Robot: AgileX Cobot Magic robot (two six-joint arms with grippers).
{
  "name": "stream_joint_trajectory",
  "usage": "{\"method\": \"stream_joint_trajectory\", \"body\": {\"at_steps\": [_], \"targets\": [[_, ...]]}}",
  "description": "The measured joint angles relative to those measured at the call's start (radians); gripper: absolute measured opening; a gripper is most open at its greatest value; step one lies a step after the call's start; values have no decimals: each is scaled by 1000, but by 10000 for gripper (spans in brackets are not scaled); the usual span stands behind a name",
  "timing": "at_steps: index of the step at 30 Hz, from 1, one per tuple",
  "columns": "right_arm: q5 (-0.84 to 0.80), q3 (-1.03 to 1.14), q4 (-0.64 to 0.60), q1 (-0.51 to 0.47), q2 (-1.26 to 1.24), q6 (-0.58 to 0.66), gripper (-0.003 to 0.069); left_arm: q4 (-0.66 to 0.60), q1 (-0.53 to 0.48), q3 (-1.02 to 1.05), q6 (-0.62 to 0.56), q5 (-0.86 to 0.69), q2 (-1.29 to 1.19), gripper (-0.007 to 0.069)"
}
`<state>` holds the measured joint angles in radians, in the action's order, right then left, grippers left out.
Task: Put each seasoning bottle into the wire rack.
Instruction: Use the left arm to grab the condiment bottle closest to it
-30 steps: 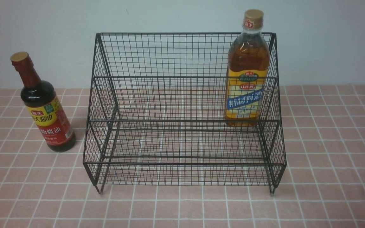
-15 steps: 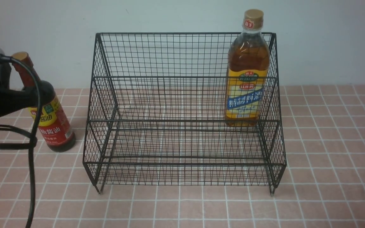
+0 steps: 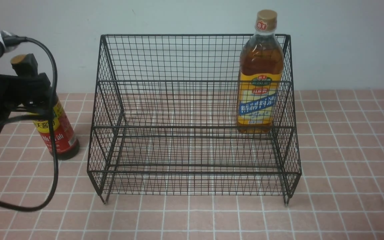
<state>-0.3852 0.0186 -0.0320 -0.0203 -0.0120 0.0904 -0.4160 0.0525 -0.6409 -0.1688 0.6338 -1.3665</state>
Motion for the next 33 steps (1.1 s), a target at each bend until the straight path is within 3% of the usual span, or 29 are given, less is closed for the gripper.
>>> {"method": "stream_joint_trajectory", "body": {"at_steps": [7,28,32,33], "targets": [[0,0,0,0,0,0,-13,-23,-5,-54,-80,-12,-46,588],[0,0,0,0,0,0,-13,-26,-28,-190,-88,-32,-251,577],[0,0,0,0,0,0,-14,-26,-28,-212,-86,-35,-283,495],[0,0,0,0,0,0,-14,-26,-28,-219,-86,-39,-288,436]]}}
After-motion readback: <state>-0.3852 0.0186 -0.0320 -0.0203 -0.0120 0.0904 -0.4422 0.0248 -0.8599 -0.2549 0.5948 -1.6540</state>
